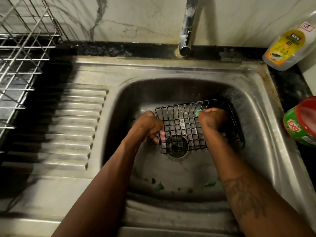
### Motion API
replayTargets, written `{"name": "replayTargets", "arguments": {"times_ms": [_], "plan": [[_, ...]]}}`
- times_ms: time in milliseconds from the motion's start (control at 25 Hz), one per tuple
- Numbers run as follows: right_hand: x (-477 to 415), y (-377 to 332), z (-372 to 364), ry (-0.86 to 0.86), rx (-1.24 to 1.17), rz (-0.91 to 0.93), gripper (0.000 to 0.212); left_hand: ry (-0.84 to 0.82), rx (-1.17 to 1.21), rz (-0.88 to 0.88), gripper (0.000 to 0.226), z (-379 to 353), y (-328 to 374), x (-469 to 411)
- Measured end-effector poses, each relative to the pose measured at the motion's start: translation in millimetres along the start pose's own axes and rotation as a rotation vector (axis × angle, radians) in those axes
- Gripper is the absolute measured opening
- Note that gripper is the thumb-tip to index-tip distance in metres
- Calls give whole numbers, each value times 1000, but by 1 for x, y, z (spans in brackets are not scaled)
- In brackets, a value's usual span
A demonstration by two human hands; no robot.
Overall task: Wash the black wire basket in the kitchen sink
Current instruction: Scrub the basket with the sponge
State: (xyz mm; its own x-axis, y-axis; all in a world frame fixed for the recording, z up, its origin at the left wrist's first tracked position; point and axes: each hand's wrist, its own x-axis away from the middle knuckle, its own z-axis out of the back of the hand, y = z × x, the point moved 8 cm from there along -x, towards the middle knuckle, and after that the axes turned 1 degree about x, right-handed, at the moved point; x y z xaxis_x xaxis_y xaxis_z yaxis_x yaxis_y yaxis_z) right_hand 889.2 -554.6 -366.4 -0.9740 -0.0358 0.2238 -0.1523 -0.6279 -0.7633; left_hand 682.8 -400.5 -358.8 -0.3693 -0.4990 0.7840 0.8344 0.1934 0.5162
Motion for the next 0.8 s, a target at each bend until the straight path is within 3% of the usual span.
{"name": "replayTargets", "arguments": {"times_ms": [120, 280, 360, 560, 720, 800], "plan": [[33, -18, -22, -130, 205, 175, 10, 25, 2, -20, 15, 4, 0, 1], [96, -46, -75, -407, 314, 595, 22, 12, -9, -57, 8, 3, 2, 7], [110, -51, -91, -515, 346, 708, 29, 2, -24, -63, 10, 2, 1, 7], [83, -47, -70, -393, 509, 675, 11, 5, 27, 6, 10, 1, -4, 4], [46, -45, -25, -212, 567, 600, 19, 26, -2, 58, 17, 11, -6, 2], [30, -44, -7, -156, 506, 547, 21, 162, -168, -4, 16, 29, -3, 3]]}}
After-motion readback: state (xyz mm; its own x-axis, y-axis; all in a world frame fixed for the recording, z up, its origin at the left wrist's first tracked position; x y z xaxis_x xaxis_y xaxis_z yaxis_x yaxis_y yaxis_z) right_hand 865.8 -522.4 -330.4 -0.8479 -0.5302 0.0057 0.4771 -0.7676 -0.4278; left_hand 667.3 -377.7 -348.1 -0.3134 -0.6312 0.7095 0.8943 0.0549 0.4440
